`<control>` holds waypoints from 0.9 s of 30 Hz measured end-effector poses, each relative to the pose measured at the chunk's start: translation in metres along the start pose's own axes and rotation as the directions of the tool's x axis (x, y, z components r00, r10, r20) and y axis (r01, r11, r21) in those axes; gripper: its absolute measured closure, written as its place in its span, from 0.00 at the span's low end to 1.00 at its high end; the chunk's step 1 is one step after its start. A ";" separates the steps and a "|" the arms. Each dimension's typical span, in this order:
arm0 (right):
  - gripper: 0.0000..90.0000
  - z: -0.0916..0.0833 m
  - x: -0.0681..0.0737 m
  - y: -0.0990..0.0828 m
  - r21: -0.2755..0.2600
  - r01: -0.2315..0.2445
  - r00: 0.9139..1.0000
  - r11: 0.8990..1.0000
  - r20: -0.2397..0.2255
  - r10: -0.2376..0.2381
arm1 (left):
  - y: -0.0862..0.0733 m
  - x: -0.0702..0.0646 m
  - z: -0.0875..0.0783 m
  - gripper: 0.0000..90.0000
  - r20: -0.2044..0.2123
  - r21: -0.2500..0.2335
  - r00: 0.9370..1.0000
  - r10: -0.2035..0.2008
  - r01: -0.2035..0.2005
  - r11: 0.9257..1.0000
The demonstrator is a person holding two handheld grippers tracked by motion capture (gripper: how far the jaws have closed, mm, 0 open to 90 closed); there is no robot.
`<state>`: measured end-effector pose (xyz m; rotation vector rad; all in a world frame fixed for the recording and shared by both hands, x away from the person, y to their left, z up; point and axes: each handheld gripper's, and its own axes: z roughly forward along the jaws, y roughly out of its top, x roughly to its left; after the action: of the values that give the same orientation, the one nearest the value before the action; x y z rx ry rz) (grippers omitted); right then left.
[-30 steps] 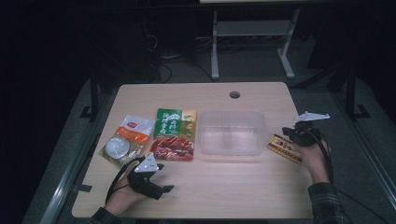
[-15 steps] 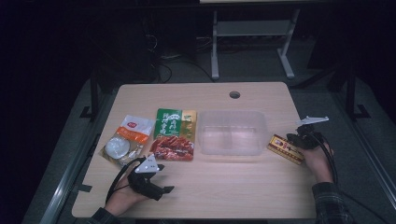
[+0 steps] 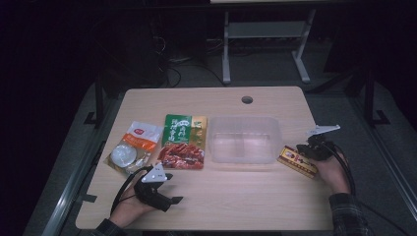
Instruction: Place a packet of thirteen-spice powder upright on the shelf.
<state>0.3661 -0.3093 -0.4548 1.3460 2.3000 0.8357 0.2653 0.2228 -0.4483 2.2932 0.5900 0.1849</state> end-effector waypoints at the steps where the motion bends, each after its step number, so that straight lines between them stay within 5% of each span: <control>1: 1.00 0.000 0.001 0.000 -0.001 0.008 1.000 1.000 -0.006 -0.008 | 0.000 0.000 0.000 0.15 0.001 0.000 1.000 0.000 0.000 1.000; 16: 1.00 -0.009 0.026 -0.005 0.023 0.061 0.994 0.998 -0.089 -0.059 | 0.000 -0.001 0.000 0.15 0.008 0.004 1.000 -0.002 0.002 1.000; 27: 1.00 -0.010 0.054 -0.006 0.023 0.128 0.977 0.991 -0.172 -0.123 | 0.000 -0.002 0.001 0.15 0.011 0.005 1.000 0.005 -0.005 1.000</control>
<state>0.3295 -0.2678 -0.4511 1.1684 2.5103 0.9054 0.2638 0.2209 -0.4491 2.2990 0.5798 0.1734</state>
